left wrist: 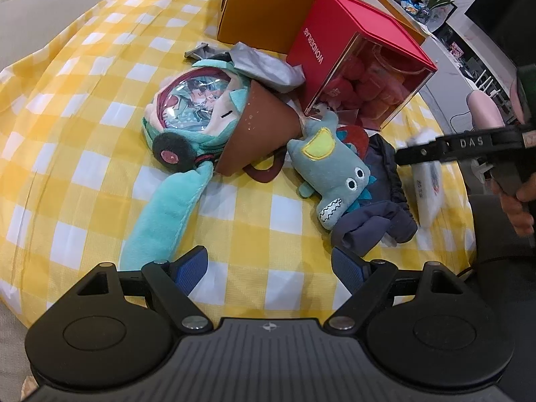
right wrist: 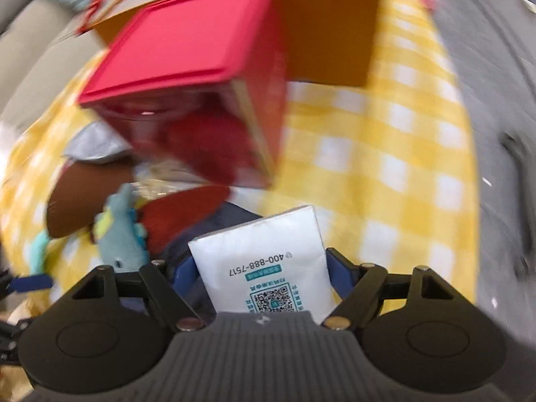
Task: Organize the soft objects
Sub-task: 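Close the right tool on the white packet while the left tool grasps navy cloth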
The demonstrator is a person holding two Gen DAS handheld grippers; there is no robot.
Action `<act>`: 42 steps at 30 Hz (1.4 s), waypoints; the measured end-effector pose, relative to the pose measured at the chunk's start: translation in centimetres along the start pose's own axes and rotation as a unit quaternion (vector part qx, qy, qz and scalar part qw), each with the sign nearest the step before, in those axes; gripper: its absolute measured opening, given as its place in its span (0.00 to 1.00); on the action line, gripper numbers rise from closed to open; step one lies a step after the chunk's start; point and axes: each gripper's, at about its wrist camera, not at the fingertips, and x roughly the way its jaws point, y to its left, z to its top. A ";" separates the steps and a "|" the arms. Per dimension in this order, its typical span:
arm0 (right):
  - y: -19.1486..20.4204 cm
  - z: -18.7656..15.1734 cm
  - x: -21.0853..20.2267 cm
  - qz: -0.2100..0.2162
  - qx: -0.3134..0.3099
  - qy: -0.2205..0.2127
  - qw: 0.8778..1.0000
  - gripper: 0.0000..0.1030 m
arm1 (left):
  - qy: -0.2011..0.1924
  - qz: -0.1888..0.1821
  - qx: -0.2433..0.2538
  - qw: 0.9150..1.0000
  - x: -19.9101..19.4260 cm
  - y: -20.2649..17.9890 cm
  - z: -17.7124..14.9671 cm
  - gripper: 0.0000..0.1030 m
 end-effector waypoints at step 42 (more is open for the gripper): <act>-0.5 -2.2 1.3 -0.023 0.009 0.016 1.000 0.87 | -0.073 -0.045 0.138 0.987 3.9 -6.5 -0.8 0.11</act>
